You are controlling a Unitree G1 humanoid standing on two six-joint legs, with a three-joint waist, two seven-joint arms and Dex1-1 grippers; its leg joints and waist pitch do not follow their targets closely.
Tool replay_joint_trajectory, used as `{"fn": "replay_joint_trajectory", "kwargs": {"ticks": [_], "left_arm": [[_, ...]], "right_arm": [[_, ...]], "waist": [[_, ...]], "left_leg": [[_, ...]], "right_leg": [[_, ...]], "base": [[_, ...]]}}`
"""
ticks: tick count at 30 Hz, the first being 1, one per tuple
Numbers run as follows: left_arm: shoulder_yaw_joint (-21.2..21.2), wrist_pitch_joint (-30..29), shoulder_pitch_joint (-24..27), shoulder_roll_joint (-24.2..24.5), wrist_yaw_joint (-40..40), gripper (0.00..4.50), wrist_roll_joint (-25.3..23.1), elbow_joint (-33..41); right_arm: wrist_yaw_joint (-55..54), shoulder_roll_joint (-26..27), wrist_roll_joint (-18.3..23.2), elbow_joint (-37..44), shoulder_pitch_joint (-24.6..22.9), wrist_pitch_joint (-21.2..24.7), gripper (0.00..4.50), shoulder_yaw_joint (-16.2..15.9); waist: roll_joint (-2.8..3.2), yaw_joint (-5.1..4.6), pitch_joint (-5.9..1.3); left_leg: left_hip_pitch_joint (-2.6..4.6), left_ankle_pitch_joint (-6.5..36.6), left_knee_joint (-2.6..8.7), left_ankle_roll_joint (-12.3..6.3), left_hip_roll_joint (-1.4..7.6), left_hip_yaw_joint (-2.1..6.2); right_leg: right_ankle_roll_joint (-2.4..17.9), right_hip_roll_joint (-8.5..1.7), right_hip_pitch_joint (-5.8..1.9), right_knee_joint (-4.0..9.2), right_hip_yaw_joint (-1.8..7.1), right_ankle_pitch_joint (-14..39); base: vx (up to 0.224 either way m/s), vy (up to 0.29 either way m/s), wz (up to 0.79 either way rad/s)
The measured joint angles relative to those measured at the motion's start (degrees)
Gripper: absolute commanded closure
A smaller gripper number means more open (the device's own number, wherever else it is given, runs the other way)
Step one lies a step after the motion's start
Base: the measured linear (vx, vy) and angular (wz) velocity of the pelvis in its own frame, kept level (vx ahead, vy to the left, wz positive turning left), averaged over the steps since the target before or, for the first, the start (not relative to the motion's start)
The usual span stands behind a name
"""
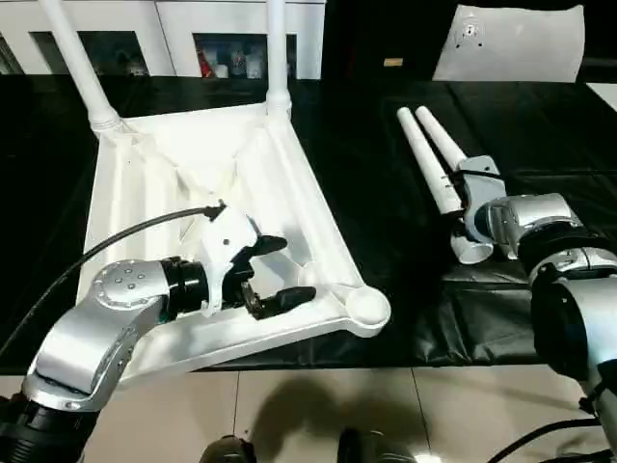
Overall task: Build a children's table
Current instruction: Pick table leg
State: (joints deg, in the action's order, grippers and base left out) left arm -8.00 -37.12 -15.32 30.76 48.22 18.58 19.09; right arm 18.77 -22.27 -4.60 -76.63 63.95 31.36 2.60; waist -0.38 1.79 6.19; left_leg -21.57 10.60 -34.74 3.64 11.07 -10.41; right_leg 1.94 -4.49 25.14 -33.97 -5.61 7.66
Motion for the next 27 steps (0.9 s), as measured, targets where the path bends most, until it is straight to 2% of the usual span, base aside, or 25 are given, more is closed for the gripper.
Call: {"fn": "replay_joint_trajectory", "kwargs": {"ticks": [5,7,9,14,16,18,21,22,24,25,27], "left_arm": [[-0.1,1.4,0.0,-1.7,-1.9,0.0,-0.4,-0.3],[0.4,2.3,0.0,-4.0,-4.8,0.0,-1.0,-1.4],[0.4,2.3,0.0,-4.2,-5.7,0.0,-1.4,-1.9],[3.6,4.0,-1.6,-10.4,-11.5,0.0,-1.3,-5.3],[3.7,4.8,-2.7,-11.5,-13.6,0.0,-1.7,-6.9],[4.0,5.6,-4.3,-12.5,-16.4,0.0,-3.0,-8.8],[6.4,5.1,-8.6,-16.8,-18.1,0.0,-0.9,-12.7],[6.8,4.8,-10.0,-18.2,-18.1,0.0,0.5,-13.1],[7.0,4.5,-11.4,-19.5,-18.1,0.0,2.3,-13.2],[8.3,3.8,-12.9,-22.4,-18.4,0.0,4.5,-14.2],[10.7,2.6,-15.1,-25.0,-18.9,0.0,7.4,-16.0]], "right_arm": [[-0.3,0.0,2.3,-0.1,0.0,0.6,2.57,2.9],[-0.9,-0.1,4.2,-0.1,0.0,-0.1,2.57,5.0],[-1.0,-0.3,4.9,-0.1,0.0,-0.7,2.57,5.9],[3.5,0.4,13.0,3.6,-1.2,-12.9,2.57,13.9],[5.7,1.0,15.8,6.4,-1.2,-15.1,2.57,16.3],[8.4,2.1,18.8,10.2,-2.4,-15.1,2.57,18.7],[16.1,7.0,27.3,25.1,-10.8,-9.5,2.58,22.2],[18.3,9.1,29.6,28.8,-13.5,-7.1,2.58,22.1],[19.9,10.2,31.6,31.2,-15.9,-4.6,2.58,21.8],[21.9,10.6,34.8,38.3,-20.5,-2.1,2.59,21.6],[25.6,12.3,39.9,47.2,-26.5,0.8,2.59,20.3]], "waist": [[-0.06,0.01,-0.03],[-0.13,-0.03,-0.06],[-0.23,-0.08,-0.08],[-0.19,-0.06,-0.11],[-0.18,0.11,-0.15],[-0.19,0.18,-0.18],[-0.32,0.81,-0.28],[-0.3,0.99,-0.29],[-0.27,1.14,-0.3],[-0.29,1.82,-0.31],[-0.29,2.33,-0.32]], "left_leg": [[0.04,0.0,-0.16,0.01,0.02,0.0],[0.01,0.0,-0.23,0.0,0.02,0.0],[0.02,0.0,-0.23,0.0,0.03,0.0],[-0.1,0.0,-0.36,-0.01,0.04,-0.02],[-0.08,0.0,-0.37,-0.02,0.06,0.0],[-0.07,0.0,-0.45,-0.03,0.1,0.01],[-0.08,-0.2,-0.61,-0.35,0.17,0.09],[-0.12,-0.2,-0.68,-0.37,0.17,0.08],[-0.17,-0.2,-0.8,-0.38,0.17,0.08],[-0.28,-0.2,-0.82,-0.37,0.18,0.11],[-0.27,-0.2,-0.87,-0.37,0.23,0.18]], "right_leg": [[0.0,-0.01,-0.01,-0.17,0.03,0.0],[0.0,-0.02,-0.01,-0.21,0.04,0.0],[0.0,-0.01,0.0,-0.22,0.03,0.0],[0.1,-0.02,0.05,-0.26,0.04,-0.1],[0.4,-0.01,0.04,-0.33,0.0,-0.2],[0.4,0.01,0.01,-0.39,-0.02,-0.2],[0.4,0.02,-0.11,-0.38,-0.13,-0.3],[0.5,0.01,-0.09,-0.38,-0.11,-0.3],[0.6,0.0,-0.07,-0.42,-0.1,-0.4],[0.6,0.0,-0.08,-0.38,-0.19,-0.4],[0.5,0.01,-0.11,-0.38,-0.24,-0.3]], "base": [[0.0,0.0,0.0],[0.0,0.0,0.0],[0.0,0.0,0.0],[0.0,0.0,0.0],[0.0,0.0,0.0],[0.0,0.0,0.0],[0.0,0.0,0.0],[0.0,0.0,0.0],[0.0,0.0,0.0],[0.0,0.0,0.0],[0.0,0.0,0.0]]}}
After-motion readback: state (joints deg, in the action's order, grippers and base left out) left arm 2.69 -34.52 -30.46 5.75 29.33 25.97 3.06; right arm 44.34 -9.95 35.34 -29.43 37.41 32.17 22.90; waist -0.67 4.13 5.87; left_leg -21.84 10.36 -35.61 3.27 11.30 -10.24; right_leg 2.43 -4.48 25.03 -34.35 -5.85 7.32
